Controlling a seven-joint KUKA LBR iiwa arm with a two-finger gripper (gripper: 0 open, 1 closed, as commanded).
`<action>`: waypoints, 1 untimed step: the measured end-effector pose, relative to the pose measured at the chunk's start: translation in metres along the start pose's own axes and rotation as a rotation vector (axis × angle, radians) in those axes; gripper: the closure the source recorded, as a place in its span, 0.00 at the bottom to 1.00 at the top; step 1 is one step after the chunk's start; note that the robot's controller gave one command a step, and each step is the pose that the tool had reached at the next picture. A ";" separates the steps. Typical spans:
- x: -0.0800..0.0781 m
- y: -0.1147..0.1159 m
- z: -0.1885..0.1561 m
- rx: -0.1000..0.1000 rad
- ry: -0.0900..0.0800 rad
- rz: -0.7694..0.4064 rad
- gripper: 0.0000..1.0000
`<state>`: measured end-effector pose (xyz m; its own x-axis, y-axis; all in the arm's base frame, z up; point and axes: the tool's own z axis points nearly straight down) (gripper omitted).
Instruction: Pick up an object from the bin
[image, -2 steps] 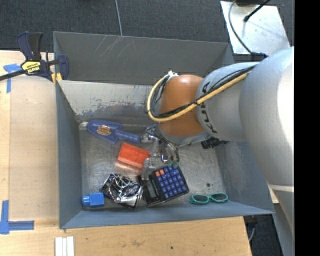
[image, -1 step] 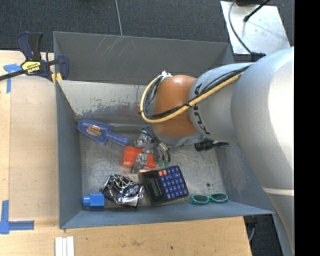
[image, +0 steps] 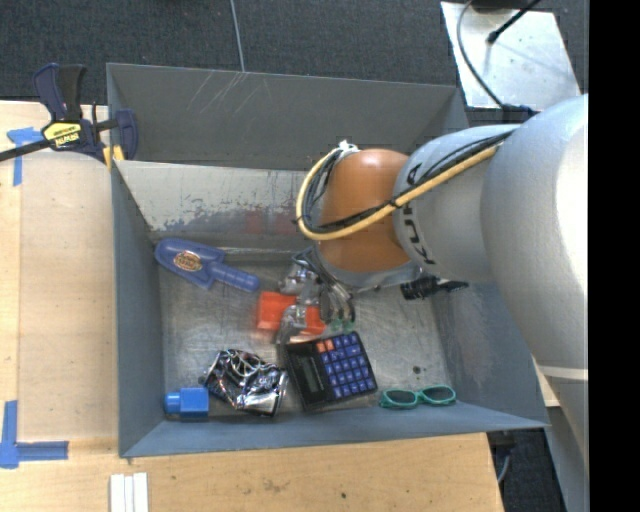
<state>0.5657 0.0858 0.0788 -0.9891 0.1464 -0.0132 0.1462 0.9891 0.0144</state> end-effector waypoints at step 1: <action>0.000 0.000 0.000 0.000 0.000 0.000 1.00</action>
Offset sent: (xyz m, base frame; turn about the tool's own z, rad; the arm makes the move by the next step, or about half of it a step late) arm -0.0201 0.0119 -0.0063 -0.0097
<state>0.5658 0.0857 0.0788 -0.9892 0.1460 -0.0133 0.1458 0.9892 0.0141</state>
